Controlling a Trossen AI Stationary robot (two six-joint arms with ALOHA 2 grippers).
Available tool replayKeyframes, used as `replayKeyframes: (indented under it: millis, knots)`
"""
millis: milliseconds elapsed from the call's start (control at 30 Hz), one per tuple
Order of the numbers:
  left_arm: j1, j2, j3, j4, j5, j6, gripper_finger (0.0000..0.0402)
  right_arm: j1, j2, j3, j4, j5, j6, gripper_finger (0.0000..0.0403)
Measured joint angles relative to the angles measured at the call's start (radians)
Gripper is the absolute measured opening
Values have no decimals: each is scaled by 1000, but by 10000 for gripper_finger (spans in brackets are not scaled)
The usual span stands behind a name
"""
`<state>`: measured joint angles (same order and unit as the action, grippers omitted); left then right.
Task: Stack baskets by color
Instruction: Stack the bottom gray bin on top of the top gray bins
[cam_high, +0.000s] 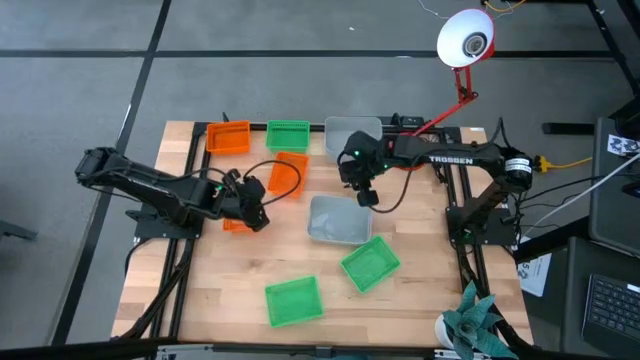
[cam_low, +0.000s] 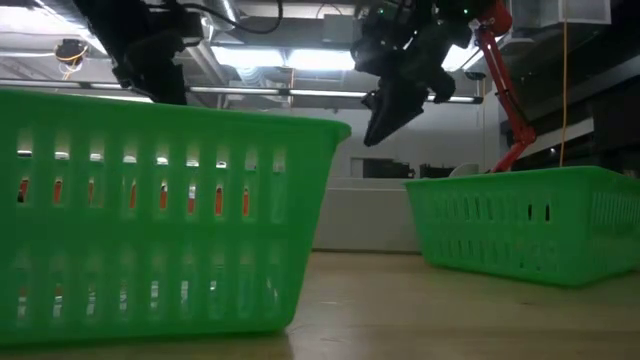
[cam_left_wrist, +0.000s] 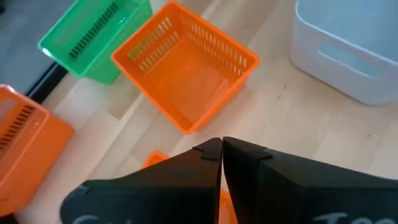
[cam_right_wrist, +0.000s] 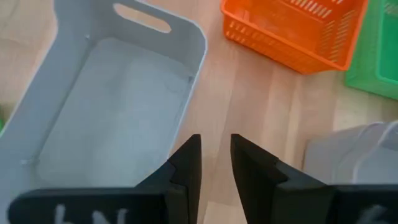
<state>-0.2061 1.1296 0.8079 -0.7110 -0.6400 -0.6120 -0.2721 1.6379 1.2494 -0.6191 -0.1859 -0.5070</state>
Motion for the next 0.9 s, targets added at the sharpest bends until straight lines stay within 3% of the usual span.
replayKeyframes:
  millis: [367,500,900]
  knots:
    - [0,1,-36,54,2,14,50,31,37,-52,122,27,142,97]
    - [0,3,-36,61,2,14,53,34,72,-52,123,77,217,101]
    - [0,4,-36,58,2,13,53,40,94,-52,121,79,320,101]
